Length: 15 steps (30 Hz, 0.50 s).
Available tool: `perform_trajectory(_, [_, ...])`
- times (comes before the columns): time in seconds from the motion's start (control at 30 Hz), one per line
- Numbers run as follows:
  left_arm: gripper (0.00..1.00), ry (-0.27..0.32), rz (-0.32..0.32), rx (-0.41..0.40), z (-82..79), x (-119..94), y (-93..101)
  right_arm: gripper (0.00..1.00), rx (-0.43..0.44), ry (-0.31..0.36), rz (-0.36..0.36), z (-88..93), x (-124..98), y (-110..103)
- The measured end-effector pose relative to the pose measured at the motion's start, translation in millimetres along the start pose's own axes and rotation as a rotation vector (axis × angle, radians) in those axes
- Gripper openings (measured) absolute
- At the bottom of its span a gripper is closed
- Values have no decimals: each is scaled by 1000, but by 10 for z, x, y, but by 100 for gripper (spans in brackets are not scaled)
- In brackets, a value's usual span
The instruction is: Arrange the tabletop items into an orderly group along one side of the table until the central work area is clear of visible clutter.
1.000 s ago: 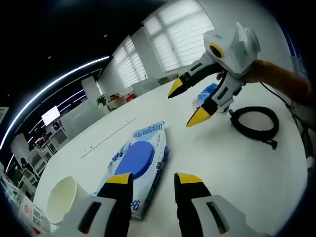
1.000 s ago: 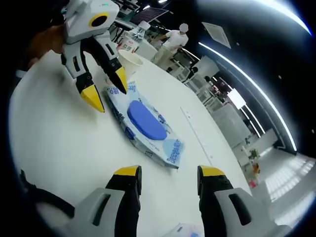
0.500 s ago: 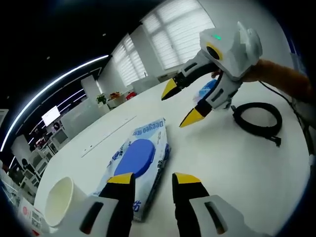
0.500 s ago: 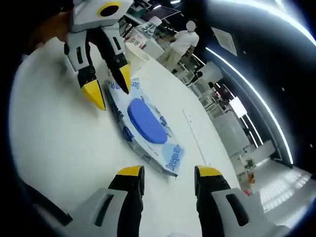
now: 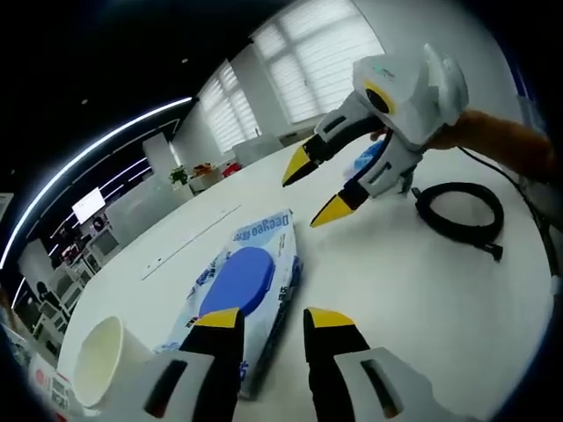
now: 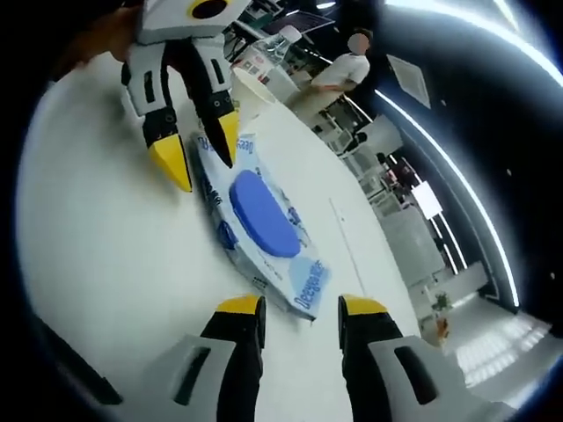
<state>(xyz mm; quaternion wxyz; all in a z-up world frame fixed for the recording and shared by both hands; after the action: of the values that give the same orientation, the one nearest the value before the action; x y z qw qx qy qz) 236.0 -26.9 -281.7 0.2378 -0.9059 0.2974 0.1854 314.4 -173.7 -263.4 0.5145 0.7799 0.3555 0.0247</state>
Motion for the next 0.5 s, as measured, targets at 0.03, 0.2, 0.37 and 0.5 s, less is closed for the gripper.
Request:
perform_trajectory(0.03, [25,-2,2,2,4,3,3,28,-6,0,-3,-6,20,-6])
perform_trajectory(0.2, [23,-11,-2,-2,23,2,-15,26,-23,1,-18,-17,65,-40])
perform_trajectory(0.37, [22,-17,-6,4,31,7,-31,25,-47,2,-24,-25,100,-68])
perform_trajectory(0.5, [21,-25,-9,12,42,13,-38,25,-64,1,-19,-21,115,-68])
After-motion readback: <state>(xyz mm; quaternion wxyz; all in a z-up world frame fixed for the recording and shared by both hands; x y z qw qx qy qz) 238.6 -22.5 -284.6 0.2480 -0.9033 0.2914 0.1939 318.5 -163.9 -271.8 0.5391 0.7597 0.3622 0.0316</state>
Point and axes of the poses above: the point that each gripper's makers call its tool centre point, and the gripper's own axes: x roughly forward along the fingers, y roughly to its right, z roughly out of its underside, the point moved 6 cm from there along -x, roughly backward along the fingers, and after that the axes turned 8 degrees about z, right-handed, at the moved point
